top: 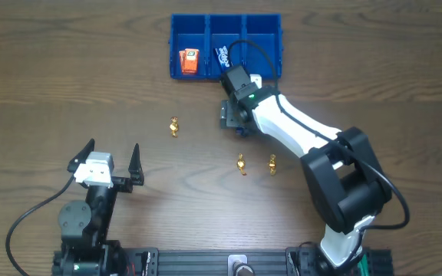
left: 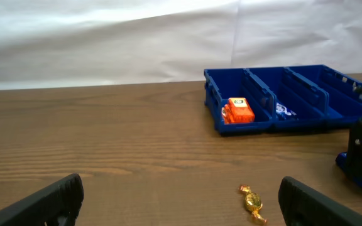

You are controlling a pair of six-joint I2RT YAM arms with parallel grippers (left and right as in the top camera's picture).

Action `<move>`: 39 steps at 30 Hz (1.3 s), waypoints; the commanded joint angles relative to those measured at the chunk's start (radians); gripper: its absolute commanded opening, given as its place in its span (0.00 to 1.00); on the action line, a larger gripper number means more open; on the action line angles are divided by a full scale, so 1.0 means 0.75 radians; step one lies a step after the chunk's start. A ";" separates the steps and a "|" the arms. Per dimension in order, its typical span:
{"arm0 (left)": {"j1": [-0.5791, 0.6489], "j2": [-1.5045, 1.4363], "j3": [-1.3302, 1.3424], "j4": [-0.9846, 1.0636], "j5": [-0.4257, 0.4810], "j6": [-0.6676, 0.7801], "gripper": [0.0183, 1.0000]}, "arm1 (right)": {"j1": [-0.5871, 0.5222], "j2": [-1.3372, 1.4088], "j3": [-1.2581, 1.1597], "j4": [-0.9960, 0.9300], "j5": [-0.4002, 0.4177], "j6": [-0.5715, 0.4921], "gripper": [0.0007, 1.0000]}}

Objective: Sort Candies Into Trays

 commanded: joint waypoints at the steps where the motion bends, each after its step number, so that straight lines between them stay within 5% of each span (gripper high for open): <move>1: 0.005 -0.009 -0.024 -0.047 0.025 0.004 1.00 | 0.005 0.063 0.006 0.002 -0.001 0.048 0.86; 8: 0.005 -0.009 -0.024 -0.047 0.025 0.004 1.00 | 0.005 0.100 0.006 0.003 -0.001 0.052 0.77; 15: 0.005 -0.009 -0.024 -0.047 0.025 0.003 1.00 | 0.005 0.100 0.007 0.002 -0.002 0.057 0.41; 20: 0.005 -0.009 -0.024 -0.047 0.025 0.004 1.00 | 0.007 0.098 0.007 0.002 -0.002 0.068 0.25; 29: 0.005 -0.009 -0.024 -0.047 0.025 0.004 1.00 | 0.054 -0.129 0.124 -0.113 0.056 0.041 0.21; 34: 0.005 -0.009 -0.024 -0.047 0.025 0.004 1.00 | 0.053 -0.091 0.521 -0.362 0.234 -0.045 0.21; 39: 0.005 -0.009 -0.024 -0.047 0.025 0.004 1.00 | 0.032 0.081 0.932 -0.457 0.286 -0.142 0.21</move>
